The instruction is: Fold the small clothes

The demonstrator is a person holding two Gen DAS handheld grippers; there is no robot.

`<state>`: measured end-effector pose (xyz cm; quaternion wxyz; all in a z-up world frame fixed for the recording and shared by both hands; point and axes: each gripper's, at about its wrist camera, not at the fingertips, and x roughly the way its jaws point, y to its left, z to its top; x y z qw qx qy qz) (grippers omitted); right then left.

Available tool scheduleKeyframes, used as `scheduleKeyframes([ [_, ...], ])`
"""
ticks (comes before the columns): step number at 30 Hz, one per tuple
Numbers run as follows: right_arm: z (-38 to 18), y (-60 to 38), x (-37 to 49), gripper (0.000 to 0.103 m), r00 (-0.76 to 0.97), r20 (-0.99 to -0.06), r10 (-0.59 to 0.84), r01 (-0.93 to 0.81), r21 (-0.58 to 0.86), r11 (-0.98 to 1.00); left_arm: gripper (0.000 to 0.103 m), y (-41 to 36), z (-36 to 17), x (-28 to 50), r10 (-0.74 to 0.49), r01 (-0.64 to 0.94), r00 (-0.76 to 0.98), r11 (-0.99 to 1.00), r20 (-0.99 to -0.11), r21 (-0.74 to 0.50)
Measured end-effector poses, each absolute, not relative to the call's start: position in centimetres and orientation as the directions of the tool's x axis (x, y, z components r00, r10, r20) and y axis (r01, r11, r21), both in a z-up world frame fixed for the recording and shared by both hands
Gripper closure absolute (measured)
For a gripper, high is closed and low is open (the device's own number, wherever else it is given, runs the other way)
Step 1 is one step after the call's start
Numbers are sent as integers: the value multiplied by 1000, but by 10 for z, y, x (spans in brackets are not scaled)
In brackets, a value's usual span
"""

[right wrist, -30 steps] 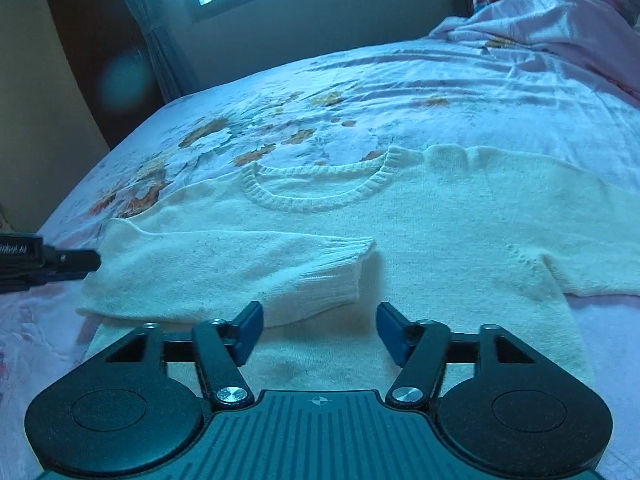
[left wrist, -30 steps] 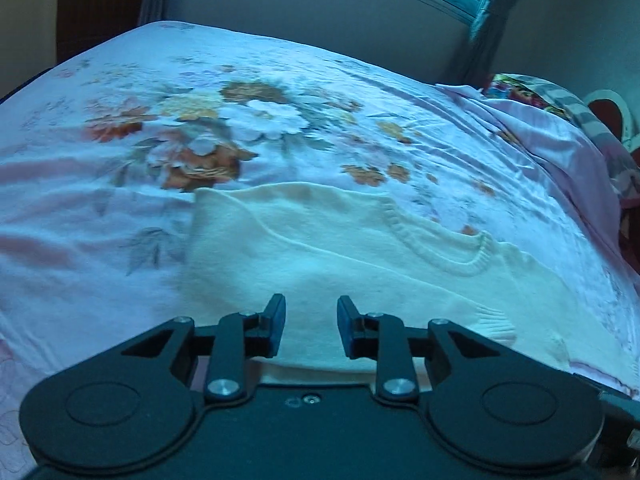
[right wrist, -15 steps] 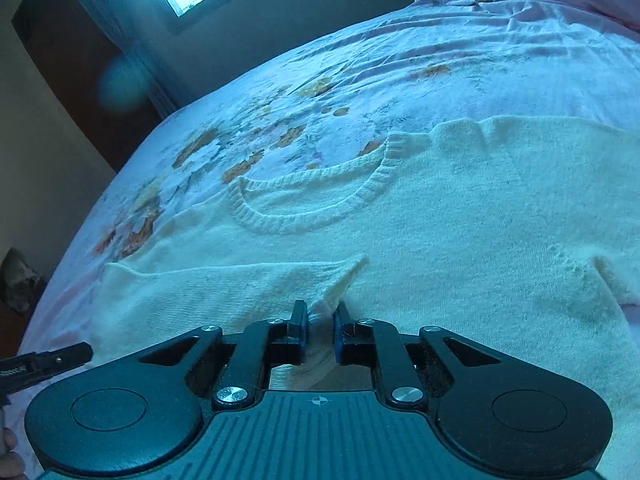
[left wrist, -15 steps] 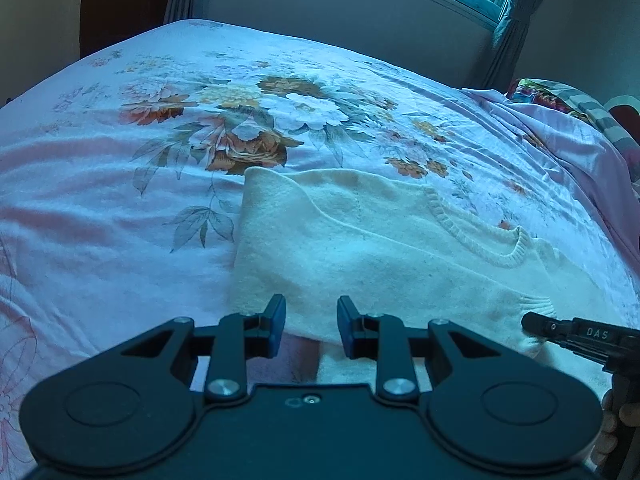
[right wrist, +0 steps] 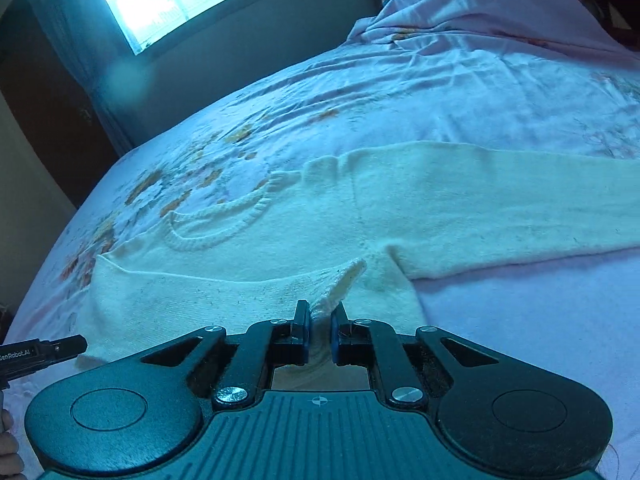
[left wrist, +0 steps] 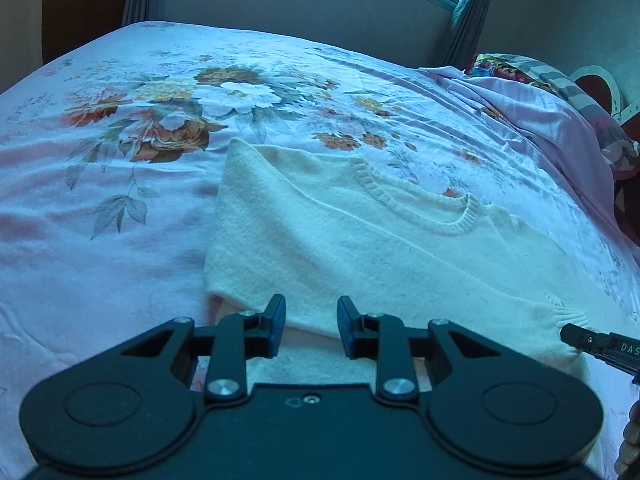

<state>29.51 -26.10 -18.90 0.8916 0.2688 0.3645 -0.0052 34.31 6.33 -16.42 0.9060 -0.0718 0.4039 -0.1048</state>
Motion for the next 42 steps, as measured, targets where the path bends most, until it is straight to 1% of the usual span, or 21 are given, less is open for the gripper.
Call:
scheduleKeyframes([
  [3, -190, -268, 290, 94, 739, -650, 177, 227, 488, 843, 77, 60, -166, 341, -244, 138, 648, 969, -722, -203],
  [7, -190, -266, 298, 94, 756, -638, 146, 233, 470, 851, 77, 61, -166, 341, -234, 132, 646, 972, -727, -195],
  [9, -200, -266, 306, 94, 712, -689, 138, 262, 443, 857, 77, 63, -165, 341, -224, 129, 647, 974, -729, -186],
  [11, -203, -269, 301, 93, 705, -694, 144, 275, 454, 848, 77, 65, -163, 340, -220, 129, 647, 975, -730, -180],
  [13, -195, -271, 292, 81, 719, -685, 118, 273, 435, 858, 77, 69, -161, 340, -220, 131, 649, 975, -728, -177],
  [14, -193, -272, 289, 79, 724, -678, 123, 263, 438, 860, 77, 71, -160, 340, -221, 132, 650, 975, -727, -178],
  [17, -202, -276, 292, 78, 694, -683, 229, 250, 527, 813, 77, 76, -160, 341, -243, 125, 638, 969, -731, -213],
  [19, -202, -276, 291, 78, 697, -678, 234, 251, 536, 806, 77, 79, -160, 339, -257, 117, 633, 964, -730, -238],
  [23, -196, -271, 291, 79, 690, -659, 299, 192, 565, 802, 77, 70, -158, 334, -296, 168, 623, 955, -724, -246],
  [26, -191, -270, 290, 79, 711, -651, 264, 188, 539, 821, 77, 58, -167, 339, -290, 182, 606, 957, -741, -226],
  [27, -190, -271, 290, 80, 711, -667, 225, 213, 508, 835, 77, 58, -174, 342, -283, 172, 601, 959, -748, -225],
  [29, -194, -272, 292, 80, 675, -730, 104, 284, 388, 877, 77, 61, -183, 349, -260, 137, 596, 965, -760, -223],
  [30, -195, -275, 290, 80, 675, -733, 86, 295, 374, 879, 77, 65, -185, 350, -256, 120, 603, 965, -756, -232],
  [32, -186, -276, 284, 79, 695, -719, 15, 315, 322, 893, 77, 71, -185, 353, -246, 94, 613, 966, -751, -239],
  [34, -175, -273, 280, 79, 733, -680, -24, 304, 295, 906, 77, 75, -182, 353, -265, 84, 609, 959, -748, -271],
  [36, -166, -265, 280, 79, 768, -639, 28, 232, 320, 918, 77, 73, -179, 349, -292, 101, 606, 951, -740, -292],
  [38, -166, -251, 288, 79, 761, -640, 106, 158, 341, 927, 77, 65, -173, 345, -301, 130, 621, 950, -723, -284],
  [40, -172, -246, 290, 79, 742, -661, 115, 177, 357, 917, 77, 60, -169, 348, -313, 143, 623, 946, -717, -289],
  [42, -177, -251, 283, 79, 742, -663, 94, 226, 381, 897, 77, 58, -170, 353, -291, 135, 631, 954, -719, -268],
])
